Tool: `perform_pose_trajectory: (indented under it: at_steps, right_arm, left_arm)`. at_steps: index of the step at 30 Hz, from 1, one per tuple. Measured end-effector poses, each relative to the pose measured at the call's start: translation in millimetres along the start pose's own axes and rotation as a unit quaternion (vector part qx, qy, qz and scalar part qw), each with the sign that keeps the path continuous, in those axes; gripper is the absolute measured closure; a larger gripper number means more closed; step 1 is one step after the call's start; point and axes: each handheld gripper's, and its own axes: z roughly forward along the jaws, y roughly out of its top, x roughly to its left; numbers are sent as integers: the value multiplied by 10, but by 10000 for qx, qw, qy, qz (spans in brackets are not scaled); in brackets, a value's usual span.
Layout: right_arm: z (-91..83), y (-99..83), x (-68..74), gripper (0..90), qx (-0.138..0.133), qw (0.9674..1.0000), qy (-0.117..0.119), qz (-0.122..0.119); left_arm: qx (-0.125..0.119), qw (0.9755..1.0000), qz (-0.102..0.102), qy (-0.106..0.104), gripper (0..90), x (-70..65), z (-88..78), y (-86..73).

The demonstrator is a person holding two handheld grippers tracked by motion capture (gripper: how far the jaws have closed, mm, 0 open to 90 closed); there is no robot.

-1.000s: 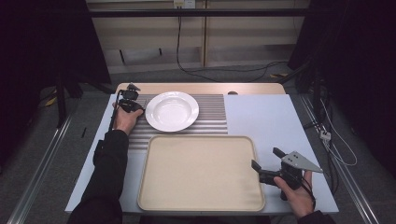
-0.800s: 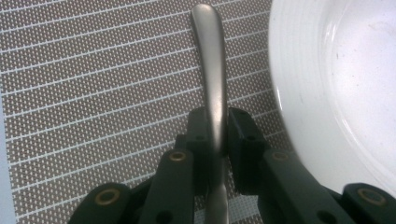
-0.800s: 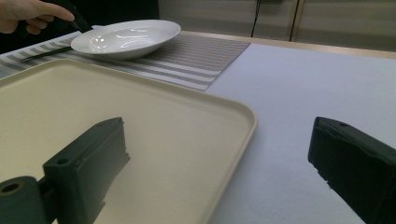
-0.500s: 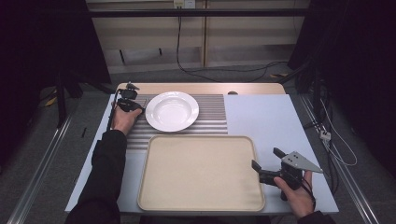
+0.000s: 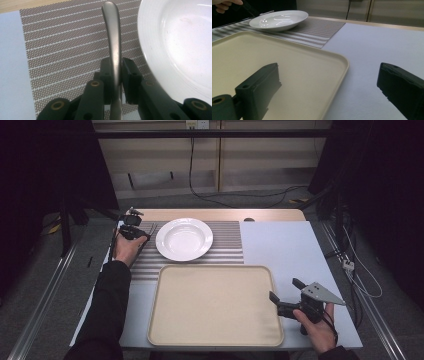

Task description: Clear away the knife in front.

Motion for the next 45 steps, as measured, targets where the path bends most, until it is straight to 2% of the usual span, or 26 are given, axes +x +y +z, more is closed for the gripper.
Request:
perform_pose_trajectory:
  at_steps: [6, 10, 12, 17, 26, 30, 33, 35, 38, 39, 40, 41, 43, 45]
  right_arm:
    - [-1, 1, 0, 43, -1, 10000, -1, 0]
    - [2, 0, -1, 43, -3, 10000, -4, -13]
    - [0, 1, 2, 43, 3, 10000, -11, -9]
    - [-1, 2, 5, 43, 6, 10000, -9, -10]
    - [5, 4, 7, 43, 8, 10000, -7, -27]
    - [3, 2, 6, 43, 11, 10000, -11, -23]
    - [3, 2, 6, 43, 11, 10000, -11, -27]
    - [3, 1, 5, 43, 20, 10000, -12, -34]
    - [4, 2, 6, 43, 18, 10000, -14, -38]
    - [4, 2, 6, 43, 18, 10000, -13, -38]
    - [5, 2, 6, 43, 19, 10000, -15, -39]
    - [5, 1, 5, 43, 20, 10000, -12, -43]
    - [7, 0, 6, 43, 30, 10000, -12, -53]
    - [7, 2, 9, 43, 27, 10000, 3, -52]
  left_arm:
    - [-35, 9999, 102, -31, 797, -25, -93, -22]
    - [-133, 9998, 92, -85, 797, -41, -195, -37]
    - [-156, 9998, 153, -45, 797, -46, -250, -40]
    - [-165, 9993, 319, -125, 797, -81, -360, -51]
    - [-272, 9979, 498, -310, 797, -221, -410, -103]
    - [-215, 9978, 563, -257, 797, -273, -402, -136]
    - [-240, 9977, 556, -303, 797, -307, -406, -165]
    - [-208, 9974, 629, -300, 797, -322, -425, -171]
    - [-301, 9972, 620, -306, 797, -366, -456, -181]
    - [-265, 9966, 729, -262, 797, -374, -480, -183]
    - [-267, 9967, 732, -244, 797, -382, -489, -187]
    - [-309, 9967, 696, -277, 797, -395, -498, -199]
    - [-285, 9962, 773, -295, 797, -415, -517, -216]
    - [-329, 9959, 761, -363, 797, -437, -542, -231]
